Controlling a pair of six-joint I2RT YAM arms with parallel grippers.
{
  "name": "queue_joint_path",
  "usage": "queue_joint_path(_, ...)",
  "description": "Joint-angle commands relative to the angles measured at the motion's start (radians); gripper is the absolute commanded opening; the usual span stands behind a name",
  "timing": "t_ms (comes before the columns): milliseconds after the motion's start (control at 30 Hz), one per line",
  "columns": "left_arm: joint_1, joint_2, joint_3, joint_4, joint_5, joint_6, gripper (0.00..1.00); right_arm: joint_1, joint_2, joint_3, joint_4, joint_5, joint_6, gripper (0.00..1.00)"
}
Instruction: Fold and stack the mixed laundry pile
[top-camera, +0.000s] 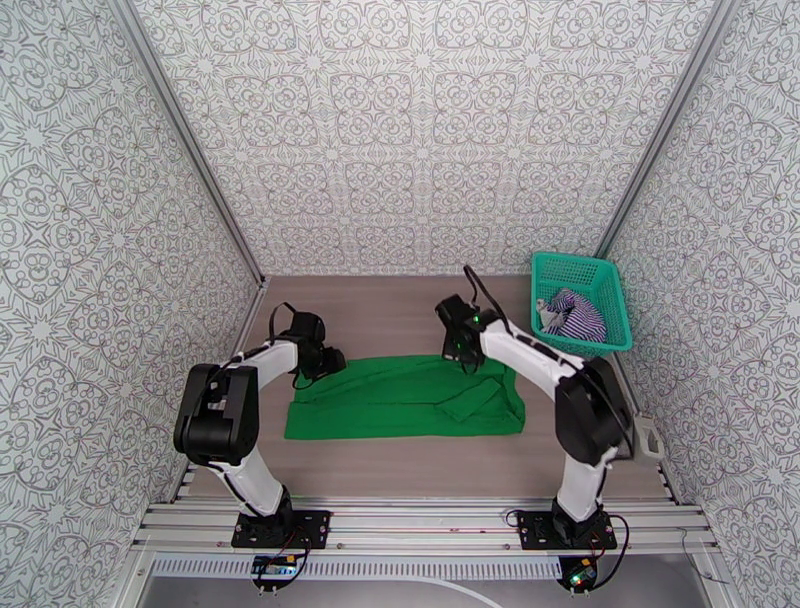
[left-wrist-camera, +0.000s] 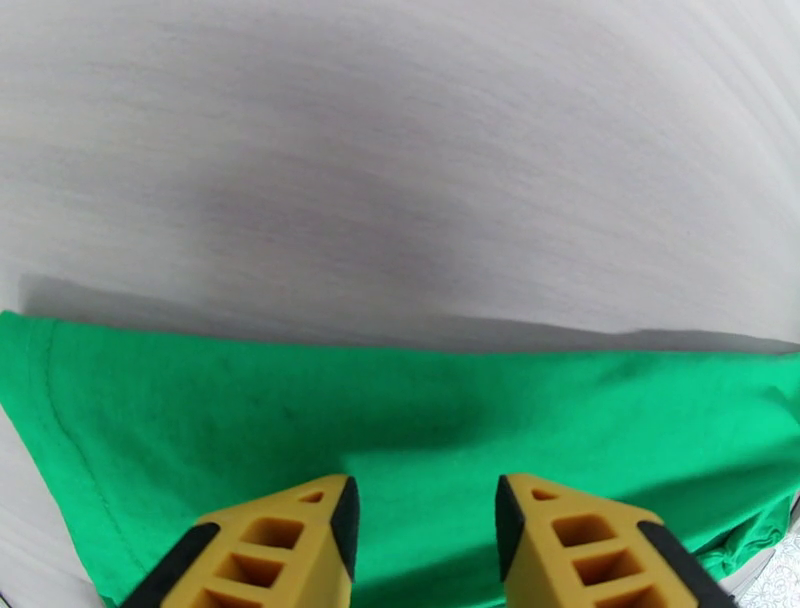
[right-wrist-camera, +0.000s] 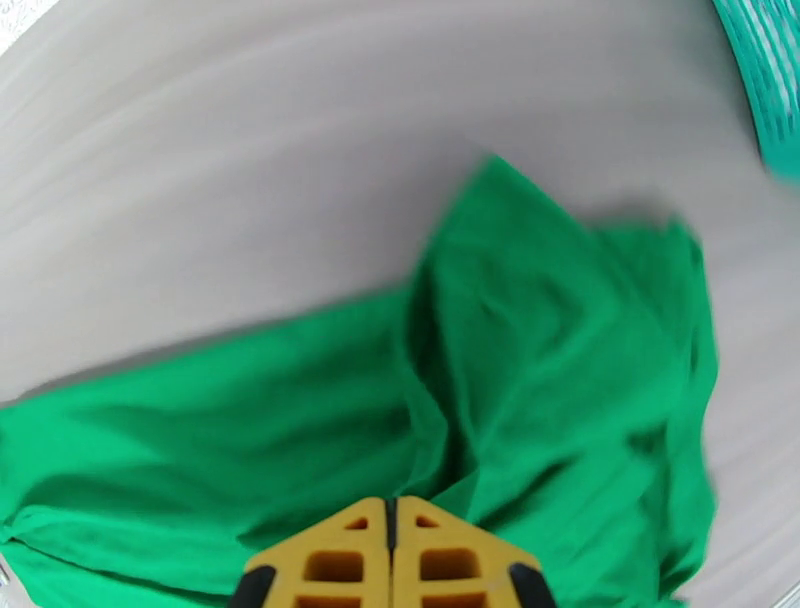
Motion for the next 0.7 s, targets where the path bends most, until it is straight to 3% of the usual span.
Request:
queue_joint_path(0,0.006,-0.003,-0.022,0.015,0.019,0.016,0.43,0.053,-0.084,-0.169,0.13,0.039,0.209,0.09)
queue_joint_path(167,0.016,-0.005,-0.042,0.015,0.005,0.013,0.43,0.134,-0.2,-0.353,0.235,0.094,0.37,0.33)
queue_joint_path(367,0.024,-0.041,-0.061,0.015,0.003,0.009,0.43,0.13,-0.282,-0.305,0.133,0.159,0.261,0.48)
queue_joint_path(433,0.028,-0.051,-0.062,0.008,0.003,0.01,0.43,0.086,-0.274,-0.263,0.126,0.081,0.157,0.56)
queue_joint_path(533,0.034,-0.069,-0.065,-0.005,-0.001,0.015,0.43,0.005,-0.2,-0.177,0.068,-0.052,0.031,0.58)
queue_joint_path(667,0.039,-0.078,-0.07,-0.009,0.003,0.021,0.43,-0.056,-0.081,-0.058,0.016,-0.119,-0.069,0.6)
